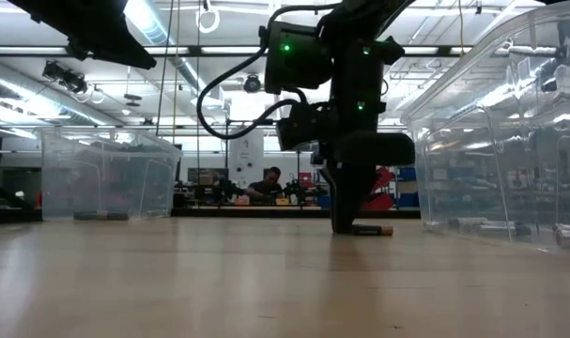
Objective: Sort batteries
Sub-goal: Put the black and copper battery into the top transparent bin
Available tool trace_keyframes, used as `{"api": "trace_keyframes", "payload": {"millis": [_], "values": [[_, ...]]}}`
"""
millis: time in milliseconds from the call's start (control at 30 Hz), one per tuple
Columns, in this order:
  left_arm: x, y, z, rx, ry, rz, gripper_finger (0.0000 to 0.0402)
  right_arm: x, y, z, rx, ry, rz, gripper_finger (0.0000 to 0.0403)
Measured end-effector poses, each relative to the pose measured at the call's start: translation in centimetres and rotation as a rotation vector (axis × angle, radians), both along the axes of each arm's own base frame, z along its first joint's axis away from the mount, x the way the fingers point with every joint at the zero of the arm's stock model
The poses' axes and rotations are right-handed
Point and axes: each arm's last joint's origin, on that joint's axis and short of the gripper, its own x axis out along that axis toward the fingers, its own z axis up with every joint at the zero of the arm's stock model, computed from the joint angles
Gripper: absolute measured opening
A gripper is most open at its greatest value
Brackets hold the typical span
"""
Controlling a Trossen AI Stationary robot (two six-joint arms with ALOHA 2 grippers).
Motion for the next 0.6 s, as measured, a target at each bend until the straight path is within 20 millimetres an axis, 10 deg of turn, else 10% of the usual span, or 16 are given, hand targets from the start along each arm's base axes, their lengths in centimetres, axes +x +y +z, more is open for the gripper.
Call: {"api": "trace_keyframes", "payload": {"millis": [233, 600], "values": [[0.5, -0.2, -0.3, -0.023, -0.005, 0.009, 0.0102, 0.8, -0.1, 2.1, -0.031, -0.117, 0.000, 0.0007], [2.4, -1.4, -0.9, -0.113, 0.048, -0.197, 0.0102, 0.0, 2.9, 11.5, -0.045, -0.640, 0.169, 0.0007]]}}
